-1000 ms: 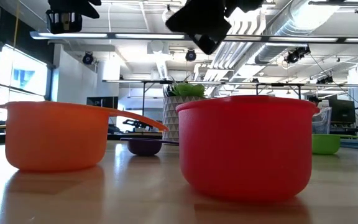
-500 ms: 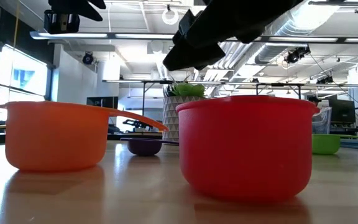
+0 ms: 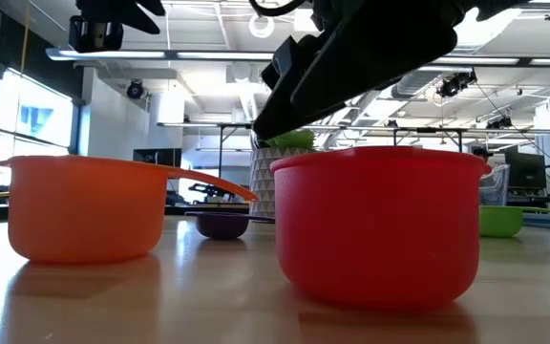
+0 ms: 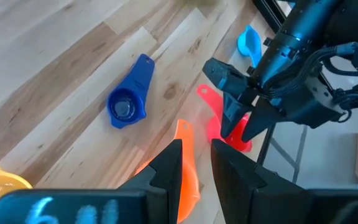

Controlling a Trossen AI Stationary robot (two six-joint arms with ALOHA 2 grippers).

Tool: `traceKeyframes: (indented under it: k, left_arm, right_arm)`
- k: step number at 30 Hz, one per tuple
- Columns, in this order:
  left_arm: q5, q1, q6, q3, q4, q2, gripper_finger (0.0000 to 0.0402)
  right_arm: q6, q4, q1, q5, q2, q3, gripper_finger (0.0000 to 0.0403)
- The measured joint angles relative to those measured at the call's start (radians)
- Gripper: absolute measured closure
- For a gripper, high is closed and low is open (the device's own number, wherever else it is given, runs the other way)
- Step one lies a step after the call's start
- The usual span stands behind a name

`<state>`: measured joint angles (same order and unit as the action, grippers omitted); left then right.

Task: Nest measuring cups in basket
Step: Stack the red measuring cup on top of the orange measuring cup

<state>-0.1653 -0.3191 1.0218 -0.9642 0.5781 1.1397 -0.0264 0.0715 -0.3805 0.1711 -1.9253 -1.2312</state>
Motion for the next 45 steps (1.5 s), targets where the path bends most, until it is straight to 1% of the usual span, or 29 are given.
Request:
traceKeyframes:
  k: [6,13,18,26,29,36,45]
  left_arm:
    - [-0.006,0.0,-0.001,0.0,0.001,0.0,0.0328]
    - [-0.007,0.0,-0.002,0.0,0.0,0.0,0.0327]
    - [-0.007,0.0,-0.002,0.0,0.001,0.0,0.0327]
    - [-0.007,0.0,-0.003,0.0,0.0,0.0,0.0328]
    - [-0.007,0.0,-0.003,0.0,0.001,0.0,0.0327]
    - [-0.007,0.0,-0.003,0.0,0.001,0.0,0.0328]
    - [-0.007,0.0,-0.004,0.0,0.001,0.0,0.0328]
  right_arm:
    - [0.0,0.009,0.0,0.002,-0.032,0.0,0.0214]
    - [-0.004,0.019,0.0,-0.022,-0.034,0.0,0.0214]
    - [-0.008,0.059,0.002,-0.014,-0.05,0.002,0.0214]
    - [0.01,0.058,0.002,-0.019,-0.054,0.002,0.0216]
    - [0.026,0.066,0.002,-0.02,-0.054,0.002,0.0235]
    - [0.033,0.083,0.0,-0.015,-0.054,0.002,0.0305]
    - [0.18,0.089,0.0,-0.003,-0.054,0.002,0.039]
